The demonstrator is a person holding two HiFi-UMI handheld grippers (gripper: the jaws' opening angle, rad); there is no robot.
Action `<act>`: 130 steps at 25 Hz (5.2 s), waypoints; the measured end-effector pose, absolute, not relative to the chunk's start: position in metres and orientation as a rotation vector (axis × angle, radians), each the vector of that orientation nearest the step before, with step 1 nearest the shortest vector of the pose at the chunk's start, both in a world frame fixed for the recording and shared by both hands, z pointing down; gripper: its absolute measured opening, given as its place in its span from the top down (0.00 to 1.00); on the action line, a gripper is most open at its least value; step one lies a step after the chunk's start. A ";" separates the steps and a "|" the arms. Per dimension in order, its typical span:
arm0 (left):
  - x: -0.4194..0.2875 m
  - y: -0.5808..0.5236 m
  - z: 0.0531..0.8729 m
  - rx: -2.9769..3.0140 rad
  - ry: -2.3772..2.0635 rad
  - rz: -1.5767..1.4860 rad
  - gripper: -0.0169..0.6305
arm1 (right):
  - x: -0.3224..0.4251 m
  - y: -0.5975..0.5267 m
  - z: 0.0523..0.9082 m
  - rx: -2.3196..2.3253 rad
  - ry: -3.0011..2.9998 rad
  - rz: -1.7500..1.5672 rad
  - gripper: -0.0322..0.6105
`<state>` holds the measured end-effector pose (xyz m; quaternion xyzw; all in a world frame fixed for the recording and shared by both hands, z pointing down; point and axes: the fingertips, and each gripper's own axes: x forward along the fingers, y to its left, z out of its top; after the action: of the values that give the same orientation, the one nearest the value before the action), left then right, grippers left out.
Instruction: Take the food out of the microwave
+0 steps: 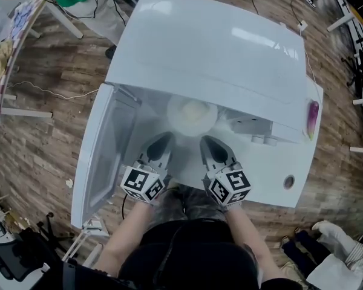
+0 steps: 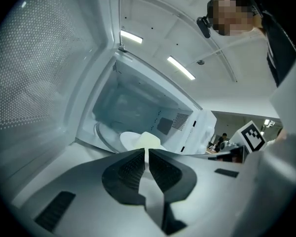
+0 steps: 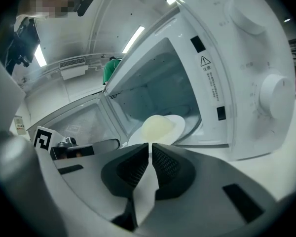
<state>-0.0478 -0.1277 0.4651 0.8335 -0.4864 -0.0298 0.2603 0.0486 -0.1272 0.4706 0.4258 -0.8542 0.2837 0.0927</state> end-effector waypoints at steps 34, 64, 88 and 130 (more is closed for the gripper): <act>-0.066 -0.132 0.483 2.139 -1.397 -0.068 0.95 | 0.060 -0.160 0.487 1.447 -2.400 1.369 0.78; -0.040 -0.128 0.483 1.938 -1.051 -0.353 0.81 | 0.071 -0.143 0.482 1.514 -2.380 1.656 0.85; -0.026 -0.130 0.490 1.770 -0.933 -0.367 0.82 | 0.078 -0.127 0.480 1.491 -2.406 1.727 0.85; -0.007 -0.123 0.481 1.460 -0.713 -0.654 0.93 | 0.071 -0.135 0.486 1.524 -2.354 1.829 0.81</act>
<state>-0.0070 -0.1234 0.4811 0.6401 -0.3127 -0.2866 0.6406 0.0711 -0.1349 0.4858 0.4528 -0.6993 0.5434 -0.1032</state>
